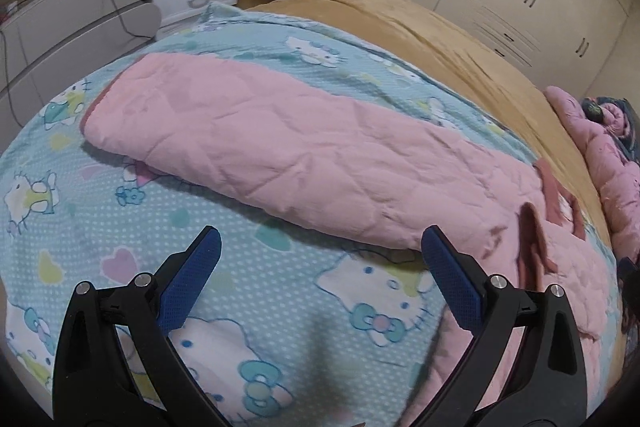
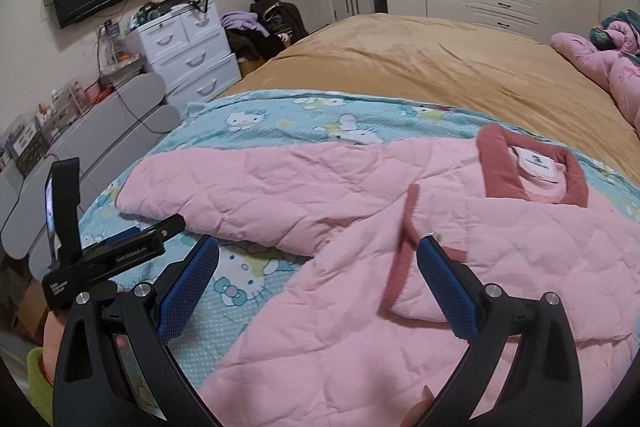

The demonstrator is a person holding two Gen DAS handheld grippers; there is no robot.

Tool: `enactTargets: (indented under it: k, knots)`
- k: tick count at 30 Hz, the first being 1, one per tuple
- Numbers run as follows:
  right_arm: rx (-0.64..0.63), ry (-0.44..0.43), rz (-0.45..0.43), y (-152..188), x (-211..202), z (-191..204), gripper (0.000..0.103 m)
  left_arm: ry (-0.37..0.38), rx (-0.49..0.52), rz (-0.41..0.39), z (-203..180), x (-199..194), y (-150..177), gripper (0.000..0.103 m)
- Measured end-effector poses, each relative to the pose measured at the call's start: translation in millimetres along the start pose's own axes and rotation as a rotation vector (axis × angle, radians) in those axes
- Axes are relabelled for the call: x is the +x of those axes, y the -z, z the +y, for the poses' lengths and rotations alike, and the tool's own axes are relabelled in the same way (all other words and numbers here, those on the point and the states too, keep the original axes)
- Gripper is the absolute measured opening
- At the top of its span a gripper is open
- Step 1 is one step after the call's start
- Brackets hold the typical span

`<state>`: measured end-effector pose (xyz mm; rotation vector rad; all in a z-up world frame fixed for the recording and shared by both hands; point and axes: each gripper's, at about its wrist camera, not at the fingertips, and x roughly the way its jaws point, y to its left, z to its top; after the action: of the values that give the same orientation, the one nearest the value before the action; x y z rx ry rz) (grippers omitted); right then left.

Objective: Fold large clothes
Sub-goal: 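Move the left tool toward the cuff of the other outstretched sleeve, then close the left tool on the sleeve cuff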

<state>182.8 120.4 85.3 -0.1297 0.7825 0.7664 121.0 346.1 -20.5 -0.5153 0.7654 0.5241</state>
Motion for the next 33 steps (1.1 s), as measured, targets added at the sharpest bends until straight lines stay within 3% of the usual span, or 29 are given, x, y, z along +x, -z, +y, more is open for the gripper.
enactTargets:
  k: [16, 33]
  knots:
    - [-0.041, -0.035, 0.047, 7.4, 27.5, 25.7, 0.099, -0.052, -0.143, -0.015, 58.7, 27.3, -17.4, 0.094]
    - [-0.002, -0.028, 0.049, 10.6, 27.2, 5.8, 0.099, -0.045, -0.429, -0.026, 130.2, 64.3, -49.5, 0.094]
